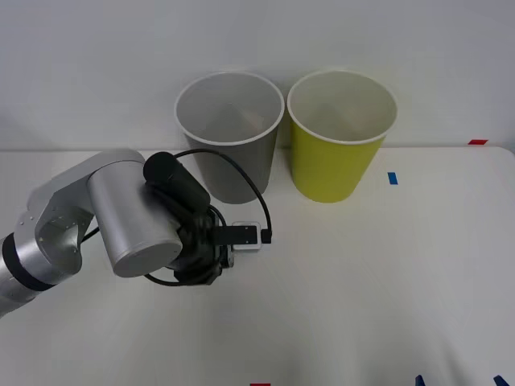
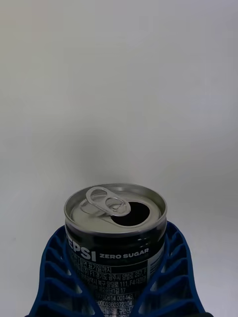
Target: Put cans in the gray bin and PET bottles in the light green bin.
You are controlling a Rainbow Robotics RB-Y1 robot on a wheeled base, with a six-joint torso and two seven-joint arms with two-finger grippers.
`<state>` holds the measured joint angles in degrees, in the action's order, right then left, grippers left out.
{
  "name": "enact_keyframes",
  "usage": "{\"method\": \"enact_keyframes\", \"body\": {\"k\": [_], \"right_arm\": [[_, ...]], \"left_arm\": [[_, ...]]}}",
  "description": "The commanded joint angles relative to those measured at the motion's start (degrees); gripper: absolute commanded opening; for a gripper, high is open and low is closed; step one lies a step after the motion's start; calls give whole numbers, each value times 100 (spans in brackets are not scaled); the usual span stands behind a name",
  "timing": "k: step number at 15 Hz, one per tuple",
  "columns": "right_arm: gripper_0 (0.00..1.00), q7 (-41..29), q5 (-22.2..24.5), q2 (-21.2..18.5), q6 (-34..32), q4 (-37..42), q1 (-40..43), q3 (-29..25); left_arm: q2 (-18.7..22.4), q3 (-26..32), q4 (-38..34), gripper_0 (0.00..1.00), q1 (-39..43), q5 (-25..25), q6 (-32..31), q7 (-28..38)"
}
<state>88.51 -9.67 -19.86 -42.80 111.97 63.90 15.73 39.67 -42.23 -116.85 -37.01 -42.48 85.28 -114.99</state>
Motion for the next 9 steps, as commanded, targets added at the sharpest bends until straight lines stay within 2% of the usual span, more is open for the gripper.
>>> {"method": "enact_keyframes", "body": {"k": [1,5,9], "right_arm": [[100,0,0,0,0,0,0,0],[100,0,0,0,0,0,0,0],[100,0,0,0,0,0,0,0]], "left_arm": [[111,716,-734,1,880,20,6,47],[173,1727,-1595,1,1733,126,-2,144],[103,2729,-2307,1,2497,3,-11,249]]}}
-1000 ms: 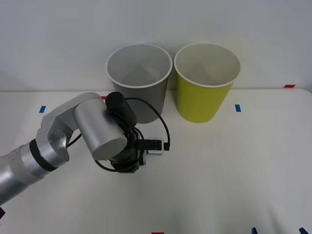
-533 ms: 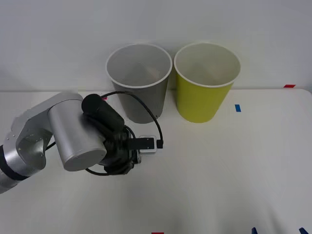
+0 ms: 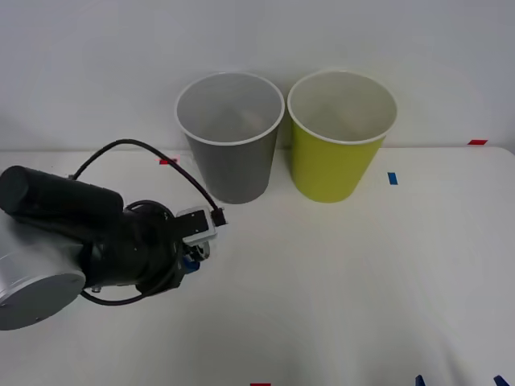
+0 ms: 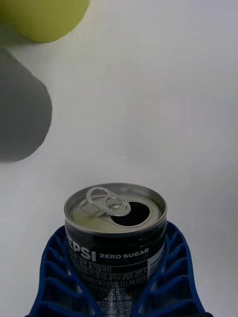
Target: Put cans in the gray bin and PET bottles in the light green bin.
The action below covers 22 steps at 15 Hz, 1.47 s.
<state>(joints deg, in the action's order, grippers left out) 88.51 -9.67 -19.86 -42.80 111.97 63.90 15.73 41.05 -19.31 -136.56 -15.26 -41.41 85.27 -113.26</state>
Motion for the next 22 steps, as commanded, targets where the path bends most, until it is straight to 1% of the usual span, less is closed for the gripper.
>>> {"method": "enact_keyframes", "body": {"k": [1,4,5,6,10,12,15,16,21,22], "right_arm": [[100,0,0,0,0,0,0,0],[100,0,0,0,0,0,0,0],[100,0,0,0,0,0,0,0],[100,0,0,0,0,0,0,0],[100,0,0,0,0,0,0,0],[100,0,0,0,0,0,0,0],[100,0,0,0,0,0,0,0],[100,0,0,0,0,0,0,0],[100,0,0,0,0,0,0,0],[100,0,0,0,0,0,0,0]], "left_arm": [[-80,710,-441,1,445,-271,-19,120],[-273,1676,-679,1,840,-930,-239,182],[-335,1878,-696,1,893,-1088,-283,191],[-449,2248,-705,1,893,-1361,-283,208],[-941,3408,-696,1,858,-2073,-239,243],[-1099,3803,-696,1,665,-2222,-168,322],[-1337,4471,-687,1,-56,-2319,684,463],[-1372,4586,-687,1,-223,-2310,798,516],[-1407,5060,-555,0,-662,-2371,781,736],[-1460,5201,-503,1,-856,-2345,772,780]]}}
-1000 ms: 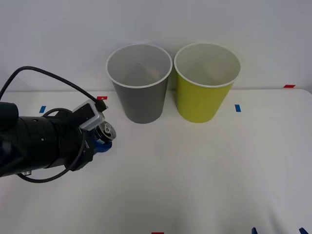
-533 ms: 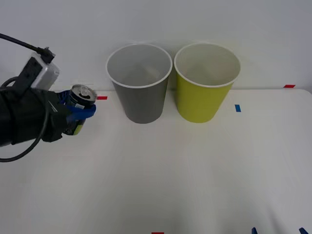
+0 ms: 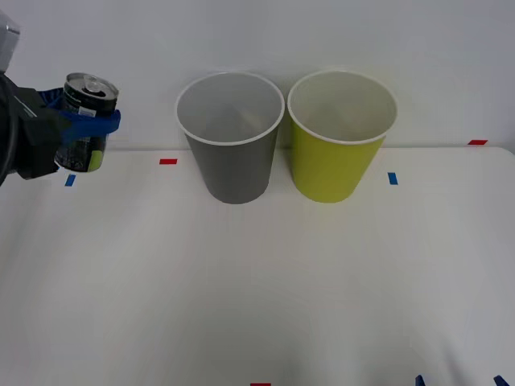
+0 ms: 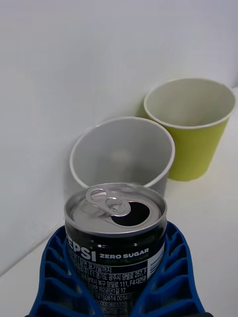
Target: Put cans in the gray bin and PET bottles in the light green bin.
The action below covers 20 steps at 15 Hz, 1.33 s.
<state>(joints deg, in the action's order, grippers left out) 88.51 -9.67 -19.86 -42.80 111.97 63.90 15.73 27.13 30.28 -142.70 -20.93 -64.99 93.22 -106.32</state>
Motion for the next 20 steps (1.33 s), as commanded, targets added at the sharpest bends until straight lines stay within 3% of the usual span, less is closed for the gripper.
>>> {"method": "enact_keyframes", "body": {"k": [1,9,12,16,20], "right_arm": [[100,0,0,0,0,0,0,0],[100,0,0,0,0,0,0,0],[100,0,0,0,0,0,0,0],[100,0,0,0,0,0,0,0],[100,0,0,0,0,0,0,0]], "left_arm": [[-76,294,138,1,-429,30,-24,129],[-507,347,797,1,-1299,144,-76,304],[-683,-48,1307,1,-1783,637,-111,243],[-1052,-541,1421,1,-2046,1392,-252,278],[-1228,-1086,1764,1,-2046,1779,-973,304]]}}
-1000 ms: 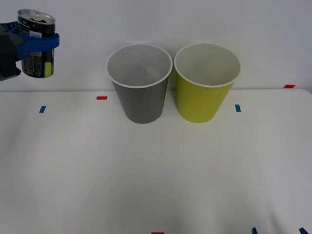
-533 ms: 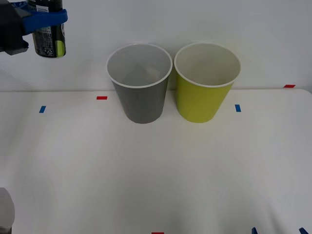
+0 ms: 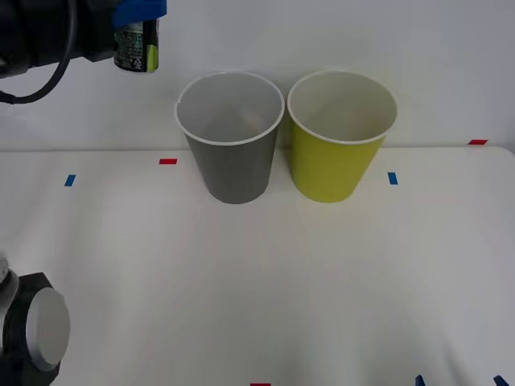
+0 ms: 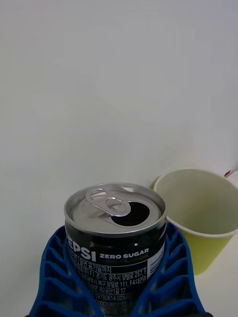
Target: Put cans in the gray bin and PET bottles in the light green bin.
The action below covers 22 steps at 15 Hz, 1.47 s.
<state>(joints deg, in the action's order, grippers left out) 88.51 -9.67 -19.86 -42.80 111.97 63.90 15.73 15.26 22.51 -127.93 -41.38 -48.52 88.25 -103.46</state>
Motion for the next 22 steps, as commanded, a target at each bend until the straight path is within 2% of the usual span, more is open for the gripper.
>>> {"method": "enact_keyframes", "body": {"k": [1,5,9,13,15,18,20,22], "right_arm": [[100,0,0,0,0,0,0,0],[100,0,0,0,0,0,0,0],[100,0,0,0,0,0,0,0],[100,0,0,0,0,0,0,0],[100,0,0,0,0,0,0,0],[100,0,0,0,0,0,0,0],[100,0,0,0,0,0,0,0],[100,0,0,0,0,0,0,0]], "left_arm": [[-41,-441,506,1,-2,123,-712,19],[-41,-986,1200,0,7,123,-1600,-69],[-41,-1496,1306,0,7,677,-2145,1],[-23,-1900,1912,1,16,659,-3024,1],[117,-2102,2141,0,16,492,-3376,19],[117,-2243,2185,0,51,580,-3586,19],[196,-2717,2185,1,394,897,-4518,71],[196,-2849,2185,0,640,932,-4958,98]]}}
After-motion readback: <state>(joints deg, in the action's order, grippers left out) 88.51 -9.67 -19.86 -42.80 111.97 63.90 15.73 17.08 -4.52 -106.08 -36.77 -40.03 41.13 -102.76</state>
